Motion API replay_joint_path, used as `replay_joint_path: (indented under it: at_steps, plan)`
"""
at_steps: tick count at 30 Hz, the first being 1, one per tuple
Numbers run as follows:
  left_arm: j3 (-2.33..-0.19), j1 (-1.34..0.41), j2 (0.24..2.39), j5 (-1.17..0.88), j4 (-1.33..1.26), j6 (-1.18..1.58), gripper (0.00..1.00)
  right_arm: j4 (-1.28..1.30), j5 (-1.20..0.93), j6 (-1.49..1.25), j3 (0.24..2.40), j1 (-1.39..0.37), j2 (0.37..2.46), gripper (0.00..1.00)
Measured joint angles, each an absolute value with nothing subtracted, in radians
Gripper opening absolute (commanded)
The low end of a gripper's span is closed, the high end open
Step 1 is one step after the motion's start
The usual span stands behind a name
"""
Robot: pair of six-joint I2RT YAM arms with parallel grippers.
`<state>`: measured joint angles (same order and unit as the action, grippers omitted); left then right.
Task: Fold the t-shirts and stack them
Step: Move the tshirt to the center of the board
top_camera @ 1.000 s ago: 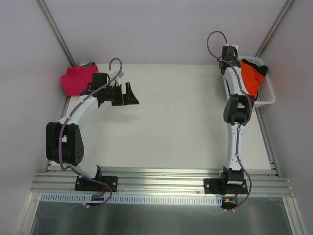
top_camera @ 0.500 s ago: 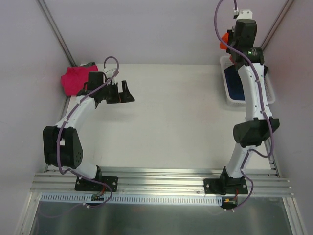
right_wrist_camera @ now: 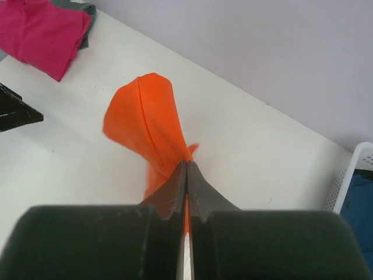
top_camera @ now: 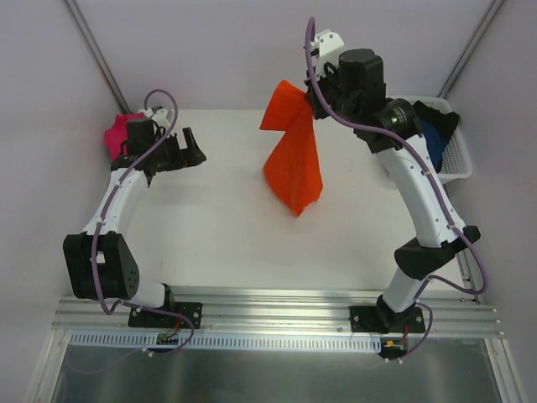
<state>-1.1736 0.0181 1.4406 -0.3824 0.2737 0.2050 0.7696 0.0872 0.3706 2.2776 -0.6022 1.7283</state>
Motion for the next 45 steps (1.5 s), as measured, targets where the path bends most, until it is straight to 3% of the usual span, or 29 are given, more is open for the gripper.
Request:
replay_joint_path:
  at_steps: [5,9,10,11,12,17,20,26,29,34,38,45]
  plan:
    - [-1.174,0.071,1.41,-0.352,0.274,0.204,0.99,0.766,0.089,0.377,2.275,-0.591,1.706,0.01]
    - [-1.166,0.073,1.381,-0.35,0.274,0.205,0.99,0.761,0.093,0.382,2.111,-0.542,1.623,0.03]
    - [-1.163,0.073,1.377,-0.35,0.275,0.205,0.99,0.755,0.09,0.379,2.048,-0.523,1.601,0.08]
    - [-1.162,0.073,1.374,-0.35,0.275,0.205,0.99,0.745,0.088,0.375,1.971,-0.508,1.573,0.22]
    - [-1.162,0.073,1.372,-0.351,0.275,0.206,0.99,0.748,0.088,0.368,1.891,-0.494,1.549,0.27]
    - [-1.162,0.073,1.364,-0.358,0.275,0.206,0.99,0.818,0.056,0.314,1.572,-0.481,1.475,0.41]
    - [-1.162,0.073,1.359,-0.361,0.275,0.209,0.99,0.862,0.039,0.305,1.491,-0.484,1.423,0.51]
    - [-1.146,0.073,1.374,-0.402,0.268,0.221,0.95,0.852,0.039,0.307,1.612,-0.481,1.417,0.52]
    - [-1.136,0.073,1.432,-0.44,0.266,0.229,0.91,0.829,0.031,0.299,1.757,-0.48,1.527,0.52]
    - [-1.127,0.073,1.555,-0.472,0.272,0.243,0.92,0.799,-0.023,0.288,1.939,-0.476,1.781,0.53]
    - [-1.136,0.073,1.618,-0.482,0.279,0.251,0.93,0.802,-0.058,0.267,2.002,-0.463,1.959,0.6]
    - [-1.234,0.073,1.683,-0.526,0.289,0.269,0.95,0.829,-0.083,0.237,2.0,-0.405,2.103,0.59]
